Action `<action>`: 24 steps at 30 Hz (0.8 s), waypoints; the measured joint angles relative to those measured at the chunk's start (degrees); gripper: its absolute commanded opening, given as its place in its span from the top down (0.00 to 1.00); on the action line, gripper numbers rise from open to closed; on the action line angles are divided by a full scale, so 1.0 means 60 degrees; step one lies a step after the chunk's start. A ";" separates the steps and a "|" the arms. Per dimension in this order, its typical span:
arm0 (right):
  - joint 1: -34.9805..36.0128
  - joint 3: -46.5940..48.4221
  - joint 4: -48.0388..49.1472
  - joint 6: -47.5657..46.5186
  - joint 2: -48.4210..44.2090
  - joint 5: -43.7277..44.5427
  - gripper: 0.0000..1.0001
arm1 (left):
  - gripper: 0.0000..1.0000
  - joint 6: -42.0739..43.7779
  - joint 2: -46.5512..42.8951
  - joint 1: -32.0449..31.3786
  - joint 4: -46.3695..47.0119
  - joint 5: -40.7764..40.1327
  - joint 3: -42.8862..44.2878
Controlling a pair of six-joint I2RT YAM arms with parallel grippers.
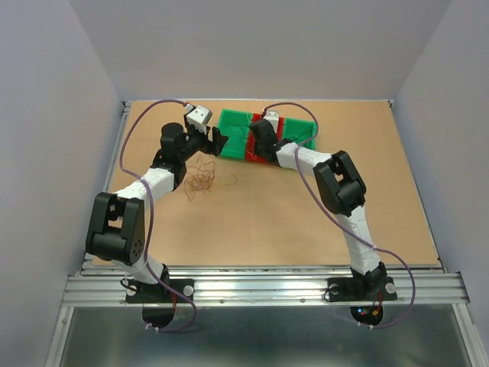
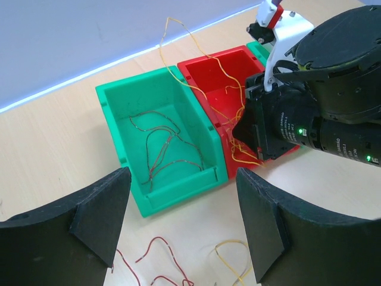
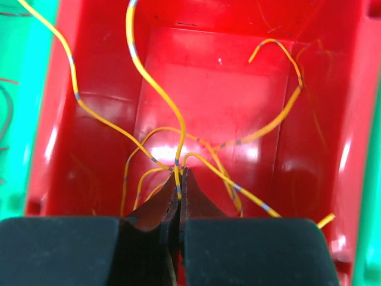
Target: Untangle the cables
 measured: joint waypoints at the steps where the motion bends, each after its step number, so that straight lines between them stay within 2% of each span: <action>1: -0.0011 0.0000 -0.0142 -0.0062 0.0000 -0.0106 0.99 | 0.17 0.0000 0.0000 0.0000 0.0000 0.0004 0.0000; 6: 0.0113 -0.0047 -0.0594 -0.0415 -0.0040 -0.0565 0.99 | 0.17 0.0004 0.0000 0.0000 -0.0022 0.0004 0.0000; 13: 0.0681 -0.1344 -0.1173 -0.0867 -0.1100 -0.1002 0.99 | 0.14 0.0055 0.0102 -0.0004 -0.0127 0.0036 0.0080; 18: 0.1093 -0.1687 -0.1428 -0.1049 -0.1413 -0.1293 0.92 | 0.11 0.0076 0.0313 -0.0004 -0.0189 0.0058 0.0153; 24: 0.1137 -0.2000 -0.1450 -0.1045 -0.1654 -0.1450 0.92 | 0.06 0.0120 0.0605 -0.0004 -0.0353 0.0069 0.0430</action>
